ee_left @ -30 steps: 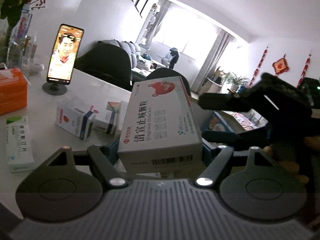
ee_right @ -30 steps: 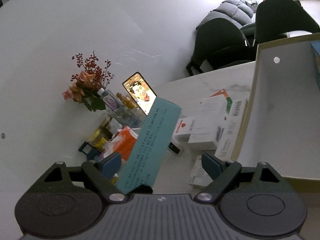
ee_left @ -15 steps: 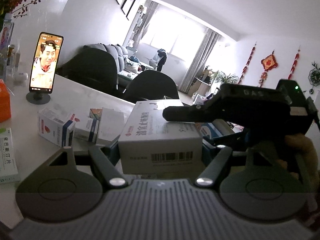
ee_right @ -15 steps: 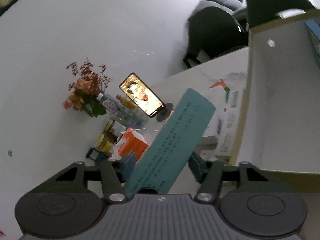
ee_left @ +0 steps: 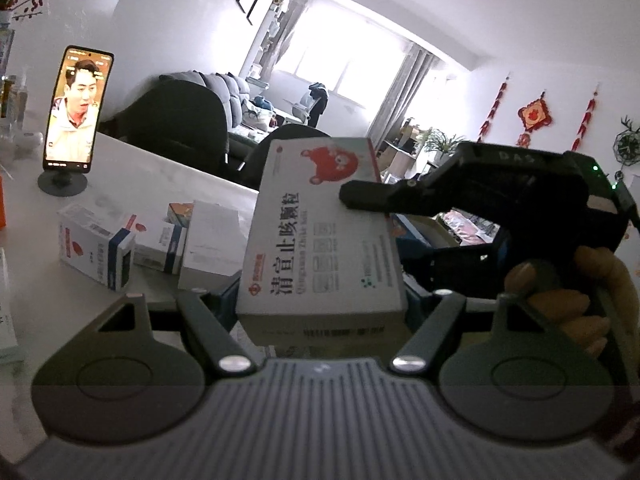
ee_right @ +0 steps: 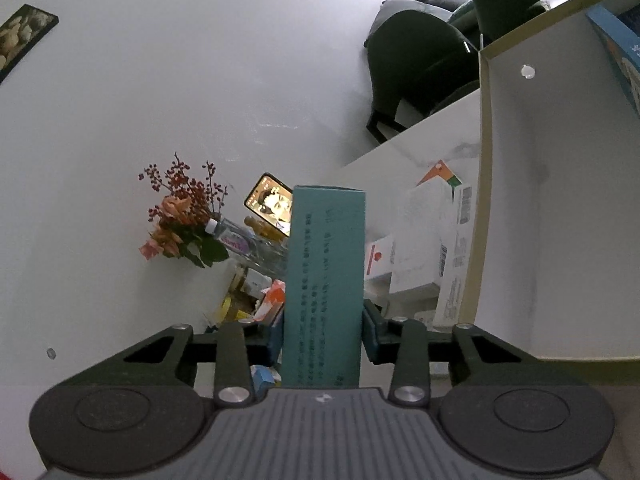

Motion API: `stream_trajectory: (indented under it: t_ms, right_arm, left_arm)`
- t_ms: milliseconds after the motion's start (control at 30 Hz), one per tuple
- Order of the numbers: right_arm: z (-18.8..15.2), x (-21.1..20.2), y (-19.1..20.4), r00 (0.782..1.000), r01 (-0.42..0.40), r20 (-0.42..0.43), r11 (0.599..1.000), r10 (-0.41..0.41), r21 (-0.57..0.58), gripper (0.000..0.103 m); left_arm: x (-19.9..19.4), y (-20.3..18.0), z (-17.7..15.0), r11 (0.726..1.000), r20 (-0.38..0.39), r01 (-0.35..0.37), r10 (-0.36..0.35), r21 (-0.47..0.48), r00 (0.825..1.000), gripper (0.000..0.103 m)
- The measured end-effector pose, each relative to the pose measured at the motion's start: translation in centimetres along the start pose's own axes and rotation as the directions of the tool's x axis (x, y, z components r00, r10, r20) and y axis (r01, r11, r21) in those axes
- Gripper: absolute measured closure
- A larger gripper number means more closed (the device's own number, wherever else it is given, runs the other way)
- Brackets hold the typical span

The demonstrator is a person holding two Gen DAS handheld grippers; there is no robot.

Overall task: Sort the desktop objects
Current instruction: 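Grasp the cough granule box with the right gripper while the left gripper opens and releases it, then carry the cough granule box with the right gripper and lower it into the cardboard box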

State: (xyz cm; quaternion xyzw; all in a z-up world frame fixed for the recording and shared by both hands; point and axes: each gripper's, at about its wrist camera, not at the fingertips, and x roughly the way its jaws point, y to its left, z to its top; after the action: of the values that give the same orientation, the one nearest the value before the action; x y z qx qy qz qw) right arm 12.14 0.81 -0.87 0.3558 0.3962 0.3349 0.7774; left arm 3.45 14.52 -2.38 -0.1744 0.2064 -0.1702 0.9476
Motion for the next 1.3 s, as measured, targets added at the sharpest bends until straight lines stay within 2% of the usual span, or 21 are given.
stream_trajectory:
  t_ms: [300,633,967,1300]
  right_arm:
    - [0.9,-0.7,-0.1,1.000,0.019,0.025,1.000,-0.019,-0.003,0.062]
    - [2.0,-1.8,-0.4,0.997,0.047,0.064,0.999,-0.046,-0.005,0.062]
    - [3.5,-3.9,-0.6,0.989,0.078,0.129,0.997,-0.076,-0.012,0.062]
    - [6.1,-6.8,-1.9,0.966,0.152,0.209,0.988,-0.151,0.012,0.062]
  left_arm:
    - [0.3,0.0,0.1,1.000,-0.017,0.022,-0.022,0.002,1.000,0.023]
    - [0.3,-0.1,0.0,1.000,-0.031,0.029,-0.029,0.007,0.999,0.000]
    - [0.8,0.0,-0.3,1.000,-0.057,0.013,-0.013,0.002,0.998,0.000]
    - [1.2,0.3,-0.3,1.000,-0.069,0.013,-0.014,-0.019,0.998,0.000]
